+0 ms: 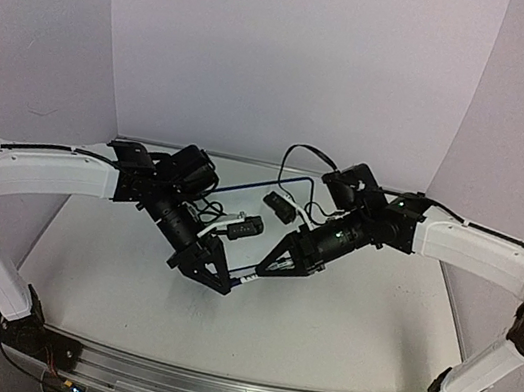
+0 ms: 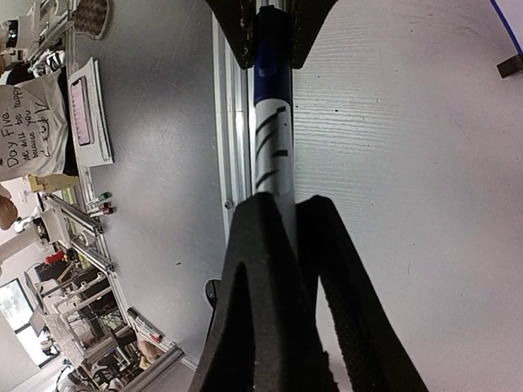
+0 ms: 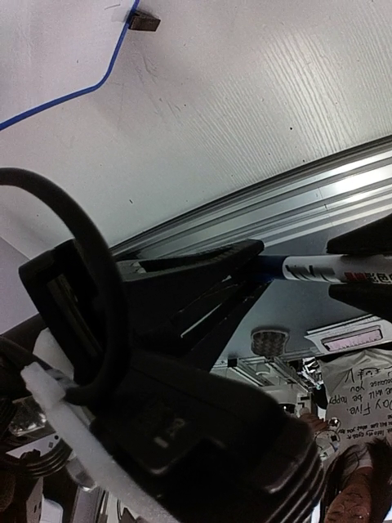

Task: Write a sentence on the whiteboard
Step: Open the pen cap from the whiteboard marker, then place the pen cap at the center of the board.

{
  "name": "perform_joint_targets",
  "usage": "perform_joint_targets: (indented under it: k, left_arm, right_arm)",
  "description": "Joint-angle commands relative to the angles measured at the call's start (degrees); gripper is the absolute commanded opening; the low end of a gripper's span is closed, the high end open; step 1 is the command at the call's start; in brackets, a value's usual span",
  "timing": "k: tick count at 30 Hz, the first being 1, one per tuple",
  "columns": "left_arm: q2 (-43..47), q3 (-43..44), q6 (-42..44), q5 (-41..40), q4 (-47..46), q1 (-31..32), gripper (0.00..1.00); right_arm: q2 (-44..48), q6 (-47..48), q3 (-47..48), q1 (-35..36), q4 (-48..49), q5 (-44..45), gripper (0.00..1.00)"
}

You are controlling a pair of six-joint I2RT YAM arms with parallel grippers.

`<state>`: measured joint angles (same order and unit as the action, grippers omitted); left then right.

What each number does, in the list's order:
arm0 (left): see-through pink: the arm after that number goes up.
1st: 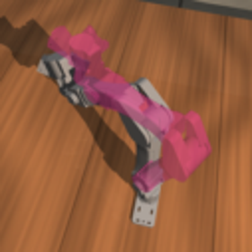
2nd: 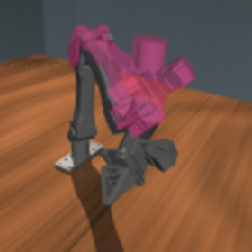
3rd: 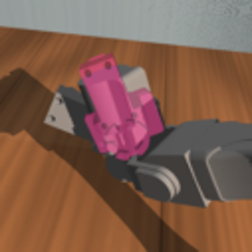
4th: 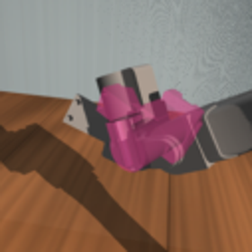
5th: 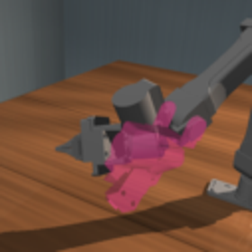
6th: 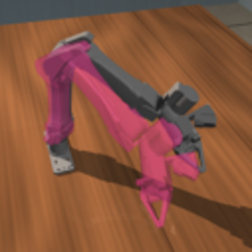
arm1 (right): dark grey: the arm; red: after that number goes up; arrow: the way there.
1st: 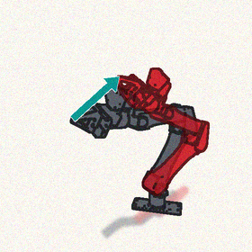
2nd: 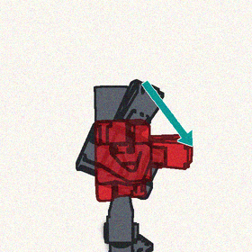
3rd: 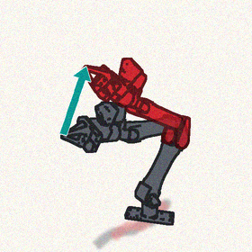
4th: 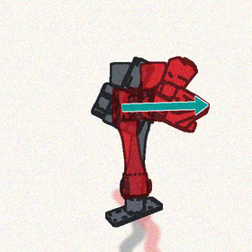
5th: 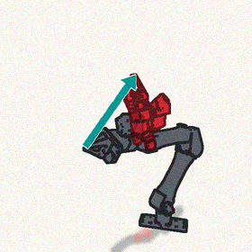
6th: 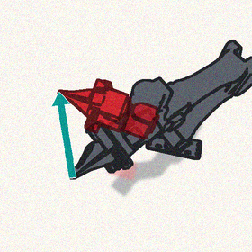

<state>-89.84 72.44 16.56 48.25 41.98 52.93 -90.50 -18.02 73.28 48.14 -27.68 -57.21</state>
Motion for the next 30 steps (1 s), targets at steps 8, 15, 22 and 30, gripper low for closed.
perform_joint_targets:
  k: [8,15,22,30]
  left_arm:
    - [1.4,1.1,1.19,-2.74,6.14,-0.63,0.0]
    - [2.86,1.23,-0.05,-4.16,7.7,-0.63,0.0]
    - [6.06,-3.15,-8.13,-10.23,4.36,-0.63,0.0]
    - [8.7,-13.63,-25.19,-26.89,-7.51,0.19,0.0]
  right_arm:
    - [8.87,3.85,-0.14,-4.18,-8.82,-1.78,0.0]
    - [13.05,8.66,3.78,-4.73,-21.51,7.98,0.0]
    - [20.14,4.78,5.88,-7.48,-20.46,22.52,0.0]
    - [23.96,-0.12,-0.57,-7.39,-15.55,46.02,0.0]
